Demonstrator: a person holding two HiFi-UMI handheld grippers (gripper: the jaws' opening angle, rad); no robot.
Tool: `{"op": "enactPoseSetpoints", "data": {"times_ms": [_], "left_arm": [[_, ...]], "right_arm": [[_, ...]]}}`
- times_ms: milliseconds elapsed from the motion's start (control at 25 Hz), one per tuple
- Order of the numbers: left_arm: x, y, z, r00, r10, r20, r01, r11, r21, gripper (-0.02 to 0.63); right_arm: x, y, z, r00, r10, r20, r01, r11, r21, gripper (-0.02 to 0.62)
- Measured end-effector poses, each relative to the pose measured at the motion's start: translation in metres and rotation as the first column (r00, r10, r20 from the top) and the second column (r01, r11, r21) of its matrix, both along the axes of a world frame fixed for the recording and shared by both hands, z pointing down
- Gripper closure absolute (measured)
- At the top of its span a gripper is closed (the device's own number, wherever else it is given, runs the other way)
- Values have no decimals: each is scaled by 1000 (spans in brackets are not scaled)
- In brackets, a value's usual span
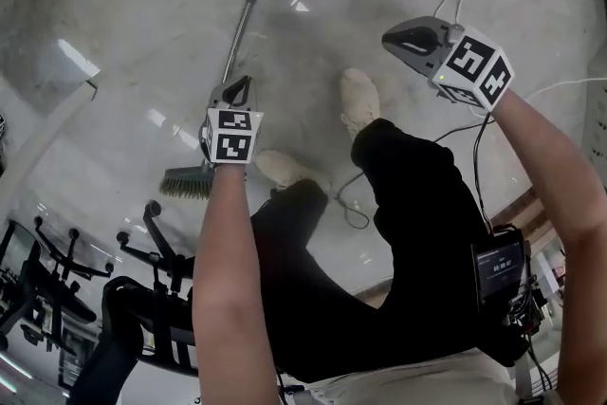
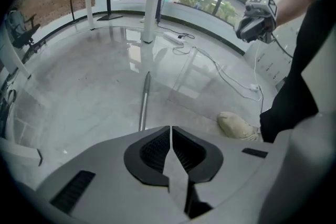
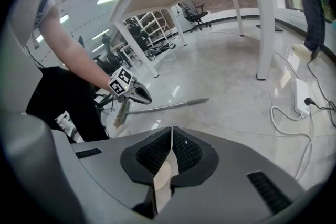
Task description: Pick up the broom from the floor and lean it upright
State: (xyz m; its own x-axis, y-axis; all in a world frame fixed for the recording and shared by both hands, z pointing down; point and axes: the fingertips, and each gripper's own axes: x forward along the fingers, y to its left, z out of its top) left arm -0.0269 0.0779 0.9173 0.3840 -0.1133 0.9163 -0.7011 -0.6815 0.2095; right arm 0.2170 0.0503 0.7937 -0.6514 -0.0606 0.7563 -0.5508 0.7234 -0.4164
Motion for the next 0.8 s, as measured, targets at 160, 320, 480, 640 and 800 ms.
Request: {"op": "enactPoseSetpoints", "data": {"times_ms": [160, 320, 480, 640, 800], "left_arm": [[0, -31, 39, 999, -27, 38, 26, 1000, 15, 595], [7, -56, 65, 997, -22, 76, 19, 999, 39, 590], [11, -76, 89, 991, -1, 133, -7, 998, 62, 508], [10, -87, 103, 982, 23, 187, -35, 998, 61, 505], [7, -94, 121, 974, 53, 219, -62, 997, 35, 505]], "right_arm": [[13, -12, 19, 1000, 22, -5, -22, 1000, 0, 577], [20, -15, 38, 1000, 28, -3, -28, 1000, 1, 577], [23, -21, 52, 999, 43, -4, -43, 999, 19, 577], [19, -27, 58, 999, 49, -6, -49, 998, 37, 577], [14, -27, 69, 1000, 9, -14, -8, 999, 40, 577]]}}
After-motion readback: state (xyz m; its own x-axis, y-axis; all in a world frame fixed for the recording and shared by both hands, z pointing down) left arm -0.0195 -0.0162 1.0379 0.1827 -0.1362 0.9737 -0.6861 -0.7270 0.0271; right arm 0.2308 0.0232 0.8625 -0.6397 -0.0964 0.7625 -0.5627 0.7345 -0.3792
